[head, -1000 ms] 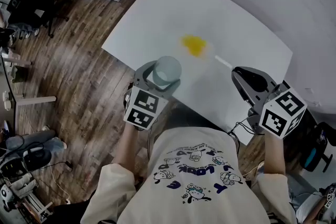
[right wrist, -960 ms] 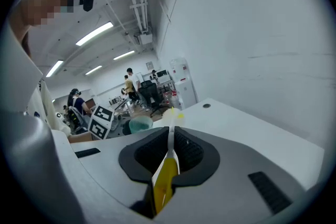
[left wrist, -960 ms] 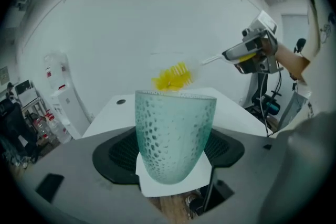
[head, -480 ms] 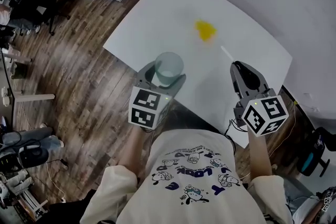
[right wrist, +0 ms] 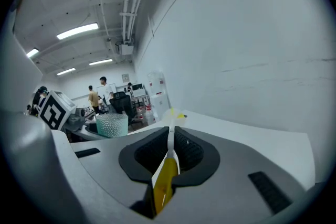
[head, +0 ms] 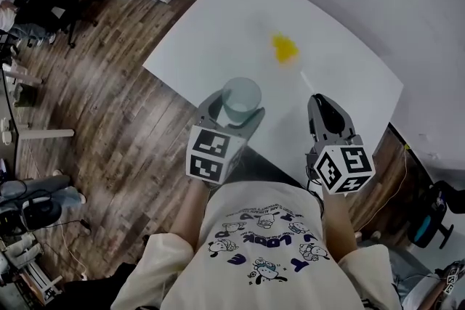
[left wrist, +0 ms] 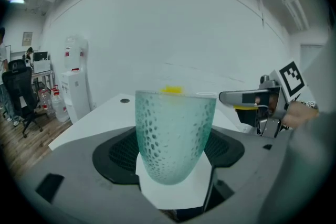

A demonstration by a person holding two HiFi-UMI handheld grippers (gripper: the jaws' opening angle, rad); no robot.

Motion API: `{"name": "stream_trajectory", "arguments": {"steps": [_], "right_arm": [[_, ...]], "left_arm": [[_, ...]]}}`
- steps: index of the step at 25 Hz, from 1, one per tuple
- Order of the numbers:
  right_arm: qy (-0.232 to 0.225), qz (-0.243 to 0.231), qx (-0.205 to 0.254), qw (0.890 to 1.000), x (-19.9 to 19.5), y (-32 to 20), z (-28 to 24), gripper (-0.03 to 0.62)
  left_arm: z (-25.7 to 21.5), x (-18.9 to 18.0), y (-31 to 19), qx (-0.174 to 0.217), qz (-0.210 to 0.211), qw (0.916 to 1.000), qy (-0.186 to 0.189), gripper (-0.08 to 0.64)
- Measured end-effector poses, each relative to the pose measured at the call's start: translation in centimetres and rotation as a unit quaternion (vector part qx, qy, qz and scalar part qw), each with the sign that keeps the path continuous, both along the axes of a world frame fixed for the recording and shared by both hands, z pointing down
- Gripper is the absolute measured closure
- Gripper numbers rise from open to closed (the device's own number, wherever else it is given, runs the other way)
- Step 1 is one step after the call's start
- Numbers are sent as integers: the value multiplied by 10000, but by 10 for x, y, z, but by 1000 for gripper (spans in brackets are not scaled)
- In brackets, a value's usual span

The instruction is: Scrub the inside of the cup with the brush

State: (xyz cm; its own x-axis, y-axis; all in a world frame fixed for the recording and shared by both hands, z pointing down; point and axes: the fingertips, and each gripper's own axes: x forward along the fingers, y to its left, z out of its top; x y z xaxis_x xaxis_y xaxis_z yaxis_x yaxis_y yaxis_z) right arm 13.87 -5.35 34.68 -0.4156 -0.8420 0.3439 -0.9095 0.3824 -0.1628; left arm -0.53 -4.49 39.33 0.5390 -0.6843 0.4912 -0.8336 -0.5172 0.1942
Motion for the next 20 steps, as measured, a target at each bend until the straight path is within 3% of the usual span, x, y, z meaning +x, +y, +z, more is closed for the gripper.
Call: {"name": "stream_trajectory", "arguments": {"steps": [20], "right_arm": [[-164, 425, -100, 9989, -3, 16, 13, 548]], "left_arm": [[-1, 8, 7, 135, 75, 9998, -80, 189]]}}
